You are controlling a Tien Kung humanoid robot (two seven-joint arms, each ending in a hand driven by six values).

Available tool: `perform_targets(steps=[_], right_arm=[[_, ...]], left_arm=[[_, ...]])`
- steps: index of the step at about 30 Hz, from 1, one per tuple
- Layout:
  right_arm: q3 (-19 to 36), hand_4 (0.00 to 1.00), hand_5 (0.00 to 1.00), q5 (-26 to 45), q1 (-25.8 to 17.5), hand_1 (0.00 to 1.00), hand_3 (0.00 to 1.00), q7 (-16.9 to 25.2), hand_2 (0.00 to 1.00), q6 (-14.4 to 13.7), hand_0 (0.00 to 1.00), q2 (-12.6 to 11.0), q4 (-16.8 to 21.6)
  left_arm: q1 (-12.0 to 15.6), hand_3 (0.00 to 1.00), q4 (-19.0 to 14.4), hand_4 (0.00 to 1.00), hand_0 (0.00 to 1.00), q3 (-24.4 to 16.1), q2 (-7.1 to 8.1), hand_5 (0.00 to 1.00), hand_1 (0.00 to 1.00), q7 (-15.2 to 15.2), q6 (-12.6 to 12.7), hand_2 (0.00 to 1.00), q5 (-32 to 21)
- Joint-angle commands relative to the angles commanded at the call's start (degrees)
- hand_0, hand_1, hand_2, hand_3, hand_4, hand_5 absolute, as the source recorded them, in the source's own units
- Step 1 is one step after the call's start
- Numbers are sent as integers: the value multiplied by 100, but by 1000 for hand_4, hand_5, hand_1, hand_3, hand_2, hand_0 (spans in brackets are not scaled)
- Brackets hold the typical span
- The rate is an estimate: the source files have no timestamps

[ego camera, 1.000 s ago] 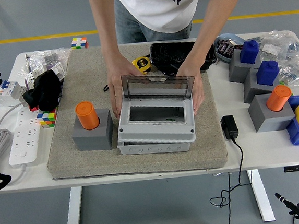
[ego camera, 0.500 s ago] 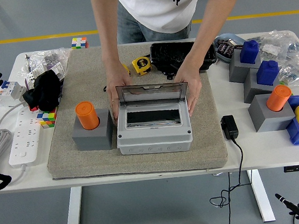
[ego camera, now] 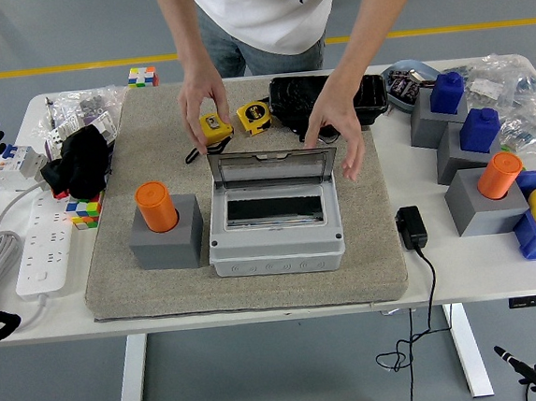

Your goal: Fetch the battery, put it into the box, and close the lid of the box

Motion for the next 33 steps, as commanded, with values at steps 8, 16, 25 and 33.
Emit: perform_targets(steps=[8, 16, 25, 33], right_arm=[[36, 998, 998, 0, 1, 884, 861, -1, 821, 0, 902, 9, -4], [24, 998, 998, 30, 33, 884, 861, -1, 821, -5, 902, 21, 14], [68, 998, 998, -11, 26, 883, 861, -4, 821, -4, 902, 13, 5], [26, 998, 998, 25, 32, 883, 861, -3, 821, -6, 902, 18, 11]], left_arm=[[-60, 764, 12, 998, 829, 67, 4, 998, 815, -120, -91, 777, -47], [-24, 777, -36, 998, 844, 123, 2, 938, 833, -354, -227, 791, -71], [25, 810, -293, 998, 880, 178, -38, 897, 875, -465, -356, 833, 78], [17, 897, -155, 998, 925, 165, -40, 875, 966, -504, -438, 942, 175]])
